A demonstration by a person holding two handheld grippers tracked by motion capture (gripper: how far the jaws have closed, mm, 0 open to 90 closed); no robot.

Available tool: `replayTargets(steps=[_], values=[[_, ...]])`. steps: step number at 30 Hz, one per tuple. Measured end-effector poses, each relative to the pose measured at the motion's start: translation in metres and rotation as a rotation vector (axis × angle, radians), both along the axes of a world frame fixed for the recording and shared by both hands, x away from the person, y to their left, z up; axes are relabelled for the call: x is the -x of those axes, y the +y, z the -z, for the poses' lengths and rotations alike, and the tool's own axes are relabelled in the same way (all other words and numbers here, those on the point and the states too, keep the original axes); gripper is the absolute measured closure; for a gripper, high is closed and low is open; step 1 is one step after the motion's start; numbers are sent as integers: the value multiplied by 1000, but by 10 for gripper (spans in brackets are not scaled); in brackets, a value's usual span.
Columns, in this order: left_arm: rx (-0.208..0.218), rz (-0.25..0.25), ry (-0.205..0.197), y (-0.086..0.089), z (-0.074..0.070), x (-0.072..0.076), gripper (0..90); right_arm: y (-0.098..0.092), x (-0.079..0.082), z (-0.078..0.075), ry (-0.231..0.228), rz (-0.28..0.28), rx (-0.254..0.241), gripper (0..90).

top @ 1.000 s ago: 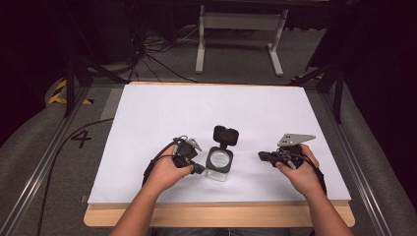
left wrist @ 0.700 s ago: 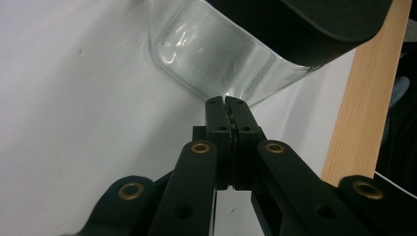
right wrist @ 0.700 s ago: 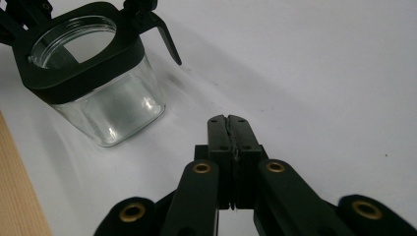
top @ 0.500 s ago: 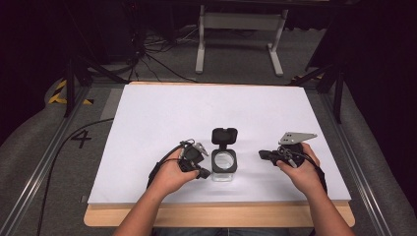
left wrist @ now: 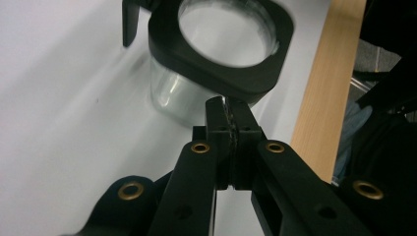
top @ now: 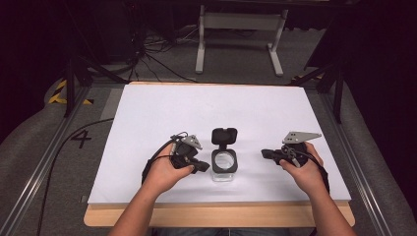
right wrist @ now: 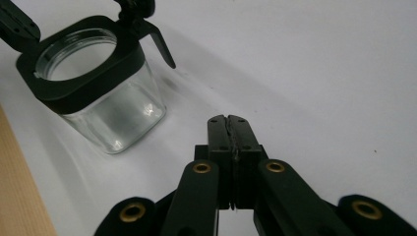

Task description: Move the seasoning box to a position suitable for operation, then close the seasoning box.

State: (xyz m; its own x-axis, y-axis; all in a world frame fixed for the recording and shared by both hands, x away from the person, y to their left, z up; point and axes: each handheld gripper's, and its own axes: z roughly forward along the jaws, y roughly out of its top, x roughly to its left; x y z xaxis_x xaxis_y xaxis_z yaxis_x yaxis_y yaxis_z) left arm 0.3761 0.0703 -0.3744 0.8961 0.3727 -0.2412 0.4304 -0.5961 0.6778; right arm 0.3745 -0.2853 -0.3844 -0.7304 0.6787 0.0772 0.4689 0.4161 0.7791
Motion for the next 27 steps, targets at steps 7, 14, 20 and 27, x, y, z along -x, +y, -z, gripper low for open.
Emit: replayTargets(steps=[7,14,20,27], values=[[65,88,5,-4,-15,14,897,10,3,-10,-6,-54,-44,900],[0,166,25,-29,-6,24,897,34,-3,-36,-53,-125,-98,900],[-68,187,-15,-46,11,24,871,48,-20,-55,-75,-110,-115,900],[-123,175,-32,-53,22,23,864,62,-41,-70,-57,-110,-146,900]])
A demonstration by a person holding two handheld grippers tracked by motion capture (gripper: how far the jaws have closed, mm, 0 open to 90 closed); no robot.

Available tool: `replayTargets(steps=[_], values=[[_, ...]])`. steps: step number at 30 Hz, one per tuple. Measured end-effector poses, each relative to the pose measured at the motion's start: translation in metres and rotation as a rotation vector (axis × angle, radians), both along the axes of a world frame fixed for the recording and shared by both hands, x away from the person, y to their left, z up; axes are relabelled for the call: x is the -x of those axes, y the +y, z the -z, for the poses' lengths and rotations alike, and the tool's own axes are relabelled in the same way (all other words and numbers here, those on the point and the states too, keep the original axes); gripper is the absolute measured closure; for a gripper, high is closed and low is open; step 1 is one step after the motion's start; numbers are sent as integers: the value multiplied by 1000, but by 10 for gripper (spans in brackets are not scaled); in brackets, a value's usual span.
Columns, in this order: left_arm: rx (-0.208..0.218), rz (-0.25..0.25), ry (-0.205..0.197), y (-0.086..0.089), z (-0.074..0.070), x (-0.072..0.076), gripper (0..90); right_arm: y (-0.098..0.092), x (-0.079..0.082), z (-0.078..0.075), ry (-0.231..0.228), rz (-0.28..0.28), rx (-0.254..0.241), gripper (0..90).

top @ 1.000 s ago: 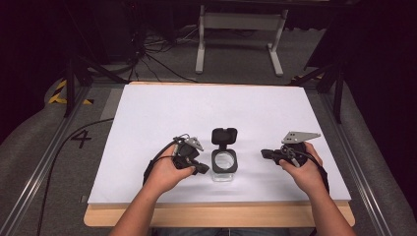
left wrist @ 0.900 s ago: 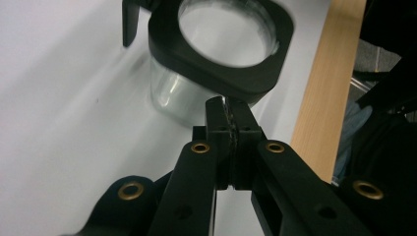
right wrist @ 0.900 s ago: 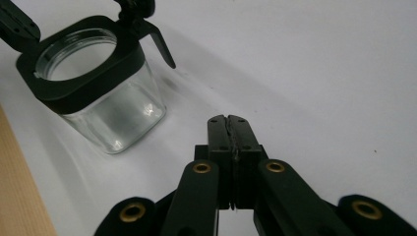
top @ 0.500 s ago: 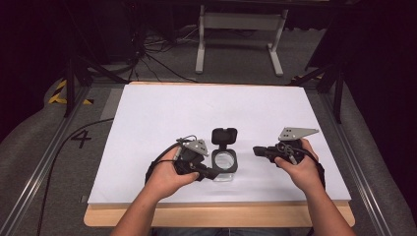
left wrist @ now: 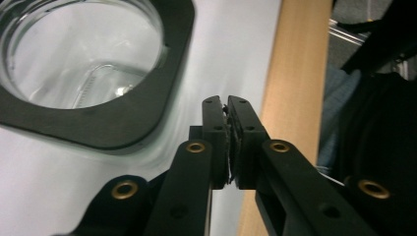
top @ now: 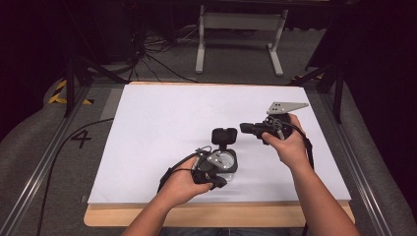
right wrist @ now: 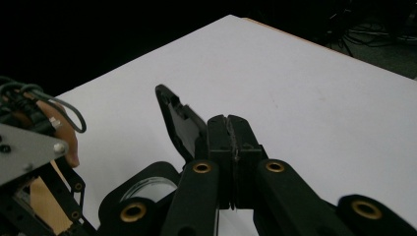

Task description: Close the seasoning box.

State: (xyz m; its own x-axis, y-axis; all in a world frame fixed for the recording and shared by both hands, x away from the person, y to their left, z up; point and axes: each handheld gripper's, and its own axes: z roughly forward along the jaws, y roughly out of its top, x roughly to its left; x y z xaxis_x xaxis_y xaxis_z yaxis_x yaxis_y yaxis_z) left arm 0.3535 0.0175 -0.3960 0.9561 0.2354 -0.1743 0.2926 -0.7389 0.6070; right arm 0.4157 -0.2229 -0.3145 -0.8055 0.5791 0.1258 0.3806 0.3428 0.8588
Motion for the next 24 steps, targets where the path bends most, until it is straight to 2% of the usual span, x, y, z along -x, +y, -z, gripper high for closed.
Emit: replayTargets(steps=[5,8,11,24], values=[[0,-40,-1,3,3,-3,881,11,-13,0,19,-16,42,900],[33,-31,12,4,5,-4,876,13,-18,1,32,-20,41,900],[35,-35,8,3,5,-3,878,16,-20,1,46,-26,23,900],[42,-37,11,4,5,-4,886,25,-21,-6,57,-54,50,900]])
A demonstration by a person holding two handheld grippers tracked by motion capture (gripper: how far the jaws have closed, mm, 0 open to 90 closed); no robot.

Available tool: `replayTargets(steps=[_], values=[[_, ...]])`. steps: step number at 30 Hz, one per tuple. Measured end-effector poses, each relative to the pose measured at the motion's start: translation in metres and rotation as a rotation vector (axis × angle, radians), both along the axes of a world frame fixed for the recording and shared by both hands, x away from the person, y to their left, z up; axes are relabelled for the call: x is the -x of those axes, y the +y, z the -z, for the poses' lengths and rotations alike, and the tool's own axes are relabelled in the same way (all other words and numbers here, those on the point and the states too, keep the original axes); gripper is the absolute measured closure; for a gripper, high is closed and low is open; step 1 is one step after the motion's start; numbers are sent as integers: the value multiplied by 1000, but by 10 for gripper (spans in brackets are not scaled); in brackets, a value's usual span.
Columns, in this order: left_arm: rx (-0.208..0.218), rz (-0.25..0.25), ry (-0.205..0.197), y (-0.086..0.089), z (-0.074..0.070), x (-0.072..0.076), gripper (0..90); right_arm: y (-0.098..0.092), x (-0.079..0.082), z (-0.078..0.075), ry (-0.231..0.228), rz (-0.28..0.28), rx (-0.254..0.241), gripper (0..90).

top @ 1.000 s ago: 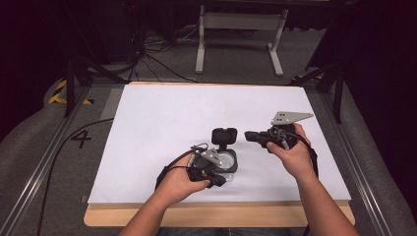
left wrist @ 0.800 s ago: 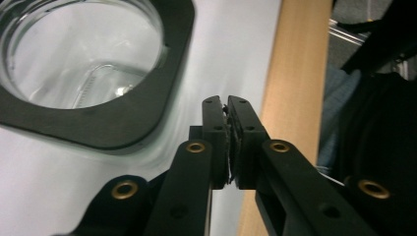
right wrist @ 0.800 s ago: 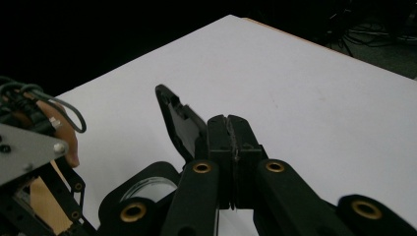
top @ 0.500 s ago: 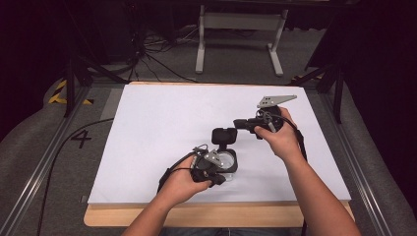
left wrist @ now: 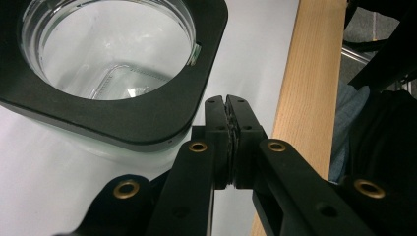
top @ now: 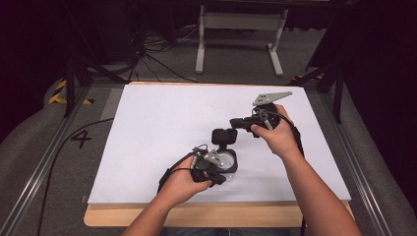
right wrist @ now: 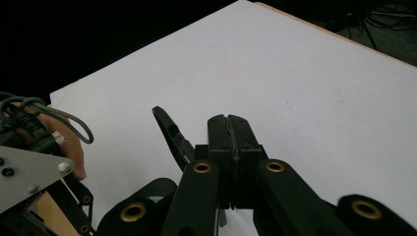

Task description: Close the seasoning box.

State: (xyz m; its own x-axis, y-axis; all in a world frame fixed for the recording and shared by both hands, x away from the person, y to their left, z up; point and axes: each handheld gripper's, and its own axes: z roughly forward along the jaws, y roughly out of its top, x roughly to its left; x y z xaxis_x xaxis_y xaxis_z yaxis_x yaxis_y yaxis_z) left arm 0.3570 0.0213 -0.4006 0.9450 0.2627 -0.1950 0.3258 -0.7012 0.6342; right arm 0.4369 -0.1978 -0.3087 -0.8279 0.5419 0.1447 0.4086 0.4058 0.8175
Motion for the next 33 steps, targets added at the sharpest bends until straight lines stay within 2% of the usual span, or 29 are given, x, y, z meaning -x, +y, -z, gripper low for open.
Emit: replayTargets(steps=[4,5,9,10,11,16,18,25,33], values=[[6,-5,-1,0,0,0,887,1,5,-1,-3,-19,8,900],[21,-19,-11,0,1,1,887,2,8,0,0,-32,10,900],[18,-29,-13,0,1,2,885,4,19,2,-2,-61,32,900],[4,-8,-1,1,0,1,885,4,21,2,-2,-69,35,900],[4,-10,-3,1,0,1,885,4,23,3,4,-80,42,900],[8,-7,-16,1,-1,1,882,7,34,11,22,-109,72,900],[50,-43,-29,1,0,4,881,8,38,14,26,-119,82,900],[58,-47,-37,1,0,5,879,11,45,25,55,-148,129,900],[67,-47,-28,1,-1,5,878,20,49,44,88,-172,192,900]])
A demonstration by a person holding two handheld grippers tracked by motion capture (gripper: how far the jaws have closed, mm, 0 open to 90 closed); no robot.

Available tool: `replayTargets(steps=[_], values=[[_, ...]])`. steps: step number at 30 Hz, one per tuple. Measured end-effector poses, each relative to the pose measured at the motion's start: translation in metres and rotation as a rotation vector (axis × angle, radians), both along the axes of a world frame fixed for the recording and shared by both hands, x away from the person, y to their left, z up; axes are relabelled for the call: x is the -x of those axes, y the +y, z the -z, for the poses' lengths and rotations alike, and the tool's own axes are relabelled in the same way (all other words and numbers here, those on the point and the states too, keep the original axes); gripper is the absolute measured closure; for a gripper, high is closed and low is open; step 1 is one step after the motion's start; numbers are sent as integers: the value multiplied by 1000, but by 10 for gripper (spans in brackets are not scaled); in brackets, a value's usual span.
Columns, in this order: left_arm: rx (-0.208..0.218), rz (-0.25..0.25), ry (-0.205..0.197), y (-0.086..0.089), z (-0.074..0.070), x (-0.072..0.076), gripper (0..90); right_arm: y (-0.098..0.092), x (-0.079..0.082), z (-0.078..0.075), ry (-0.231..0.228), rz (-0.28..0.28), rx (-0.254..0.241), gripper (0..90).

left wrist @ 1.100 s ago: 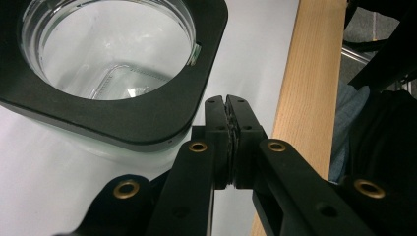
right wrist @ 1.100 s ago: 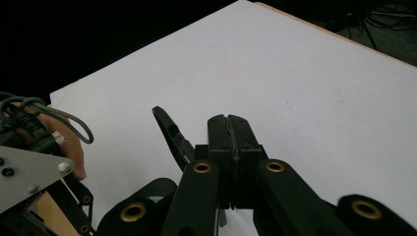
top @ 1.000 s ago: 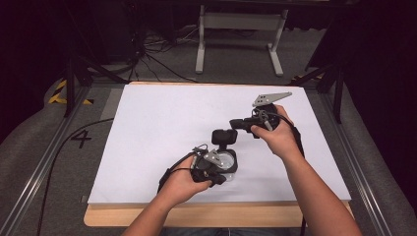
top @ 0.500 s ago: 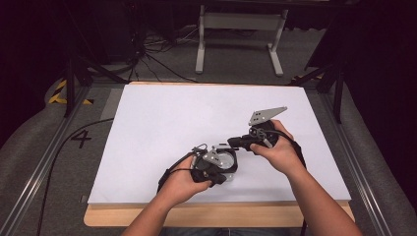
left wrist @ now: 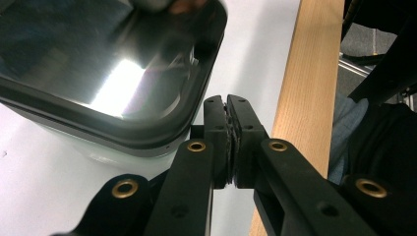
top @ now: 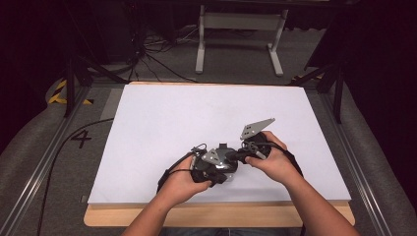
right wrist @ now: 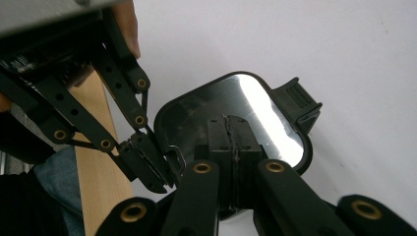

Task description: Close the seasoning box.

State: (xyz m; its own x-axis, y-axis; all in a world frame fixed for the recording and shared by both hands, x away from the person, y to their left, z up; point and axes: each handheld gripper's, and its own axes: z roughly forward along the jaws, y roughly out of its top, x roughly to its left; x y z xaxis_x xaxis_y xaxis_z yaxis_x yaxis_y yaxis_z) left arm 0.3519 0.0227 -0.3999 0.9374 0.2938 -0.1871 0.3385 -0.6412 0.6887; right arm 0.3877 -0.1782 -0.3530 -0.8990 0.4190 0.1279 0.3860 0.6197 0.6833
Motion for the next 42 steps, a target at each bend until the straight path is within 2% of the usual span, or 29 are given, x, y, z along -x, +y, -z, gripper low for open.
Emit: replayTargets(steps=[10,12,14,16,18,22,25,27,29,30,32,33,34,36,38,39,40,42], values=[[5,8,0,2,-3,0,861,-1,0,0,5,0,-12,900],[19,16,4,7,-8,0,851,-3,1,-3,-15,1,-29,900],[31,15,30,13,-13,1,827,-8,2,-9,-41,15,-55,900],[47,14,29,20,-20,3,811,-16,3,-14,-59,28,-71,900],[51,8,5,30,-28,4,808,-25,4,-20,-69,49,-86,893],[70,-48,-23,51,-40,5,800,-45,4,-29,-88,98,-120,860],[87,-128,-50,69,-46,3,782,-63,2,-32,-98,150,-147,815],[72,-193,-79,82,-47,1,769,-76,1,-33,-108,190,-156,760],[45,-259,-104,92,-47,-2,750,-89,-1,-32,-94,224,-161,710],[40,-272,-116,96,-47,-5,736,-95,-1,-31,-102,244,-164,684],[54,-312,-116,105,-45,-10,723,-104,-2,-28,-113,289,-163,649],[61,-334,-119,110,-43,-12,713,-109,-2,-26,-127,319,-153,632],[61,-334,-119,110,-43,-12,700,-109,-2,-26,-127,319,-153,632],[68,-376,-89,120,-39,-19,698,-122,-2,-17,-152,399,-132,582],[52,-404,-83,127,-34,-24,681,-133,-3,-7,-167,482,-98,551],[30,-414,-84,131,-32,-27,680,-136,-4,-1,-170,509,-72,539],[27,-429,-81,133,-30,-29,678,-141,-6,7,-162,526,-42,538],[26,-450,-67,138,-25,-34,672,-148,-8,18,-132,549,-25,538]])
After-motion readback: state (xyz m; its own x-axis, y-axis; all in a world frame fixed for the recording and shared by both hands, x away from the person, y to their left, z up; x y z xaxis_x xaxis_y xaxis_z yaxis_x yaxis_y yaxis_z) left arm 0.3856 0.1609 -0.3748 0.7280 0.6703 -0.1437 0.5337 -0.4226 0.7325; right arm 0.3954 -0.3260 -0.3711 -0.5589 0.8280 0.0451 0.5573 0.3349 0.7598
